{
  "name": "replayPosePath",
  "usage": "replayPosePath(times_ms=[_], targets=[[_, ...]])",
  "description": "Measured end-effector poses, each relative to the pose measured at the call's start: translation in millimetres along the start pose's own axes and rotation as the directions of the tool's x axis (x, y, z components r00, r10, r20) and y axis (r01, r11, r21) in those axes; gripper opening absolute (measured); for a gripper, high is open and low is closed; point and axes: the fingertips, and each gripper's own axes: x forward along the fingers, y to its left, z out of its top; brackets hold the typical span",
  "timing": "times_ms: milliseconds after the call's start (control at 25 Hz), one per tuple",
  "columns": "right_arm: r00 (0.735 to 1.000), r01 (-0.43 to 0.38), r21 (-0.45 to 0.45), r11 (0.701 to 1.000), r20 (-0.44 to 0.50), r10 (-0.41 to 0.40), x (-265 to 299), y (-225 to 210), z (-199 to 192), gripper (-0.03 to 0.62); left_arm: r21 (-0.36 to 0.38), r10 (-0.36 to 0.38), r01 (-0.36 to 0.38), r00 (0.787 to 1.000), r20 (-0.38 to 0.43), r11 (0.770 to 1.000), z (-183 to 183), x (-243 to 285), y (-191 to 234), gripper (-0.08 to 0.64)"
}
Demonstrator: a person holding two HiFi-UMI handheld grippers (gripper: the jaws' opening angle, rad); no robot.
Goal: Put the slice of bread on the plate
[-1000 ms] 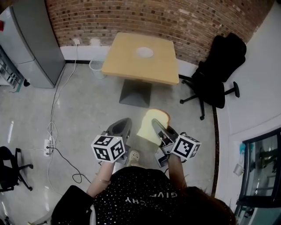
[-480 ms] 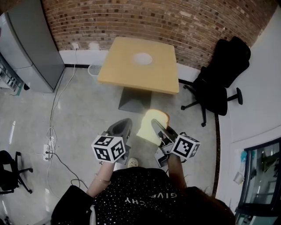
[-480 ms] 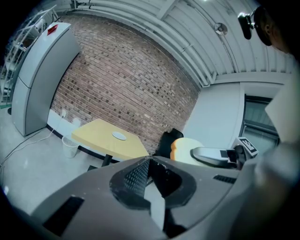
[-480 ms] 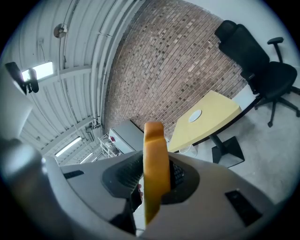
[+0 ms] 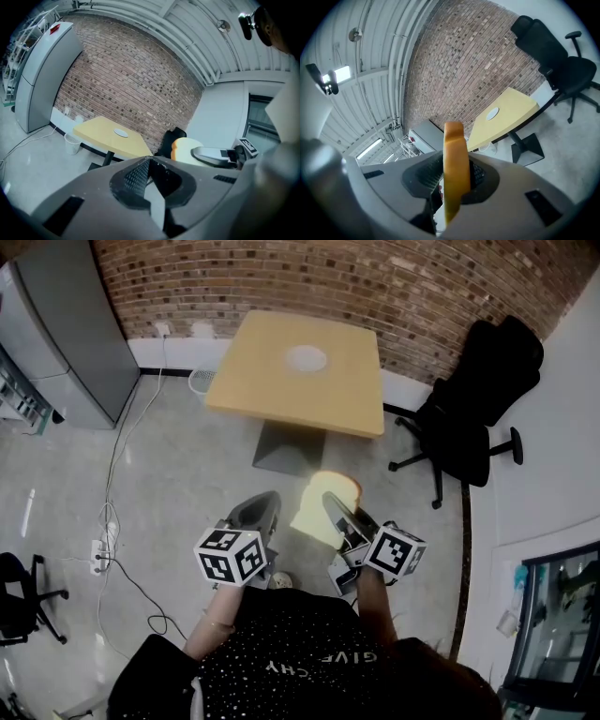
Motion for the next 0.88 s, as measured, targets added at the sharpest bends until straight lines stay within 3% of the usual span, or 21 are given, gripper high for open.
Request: replayPosePath(times_ms=[520, 880], targets=[[1.0, 0.031, 0.033, 0.999, -0.004, -0.031, 3.1, -22.6, 9.2, 0.098, -0.015, -0.015, 0.014, 0.999, -0.036, 1.0, -7.8, 24.0, -0.1, 0.011], [1.0, 0.022, 0.062, 0.998, -0.022, -0.02, 58.1, -45.5, 56.7, 0.098, -0.011, -0.017, 0.016, 0.999, -0.048, 1.0, 34.7, 84.0, 23.1, 0.011]])
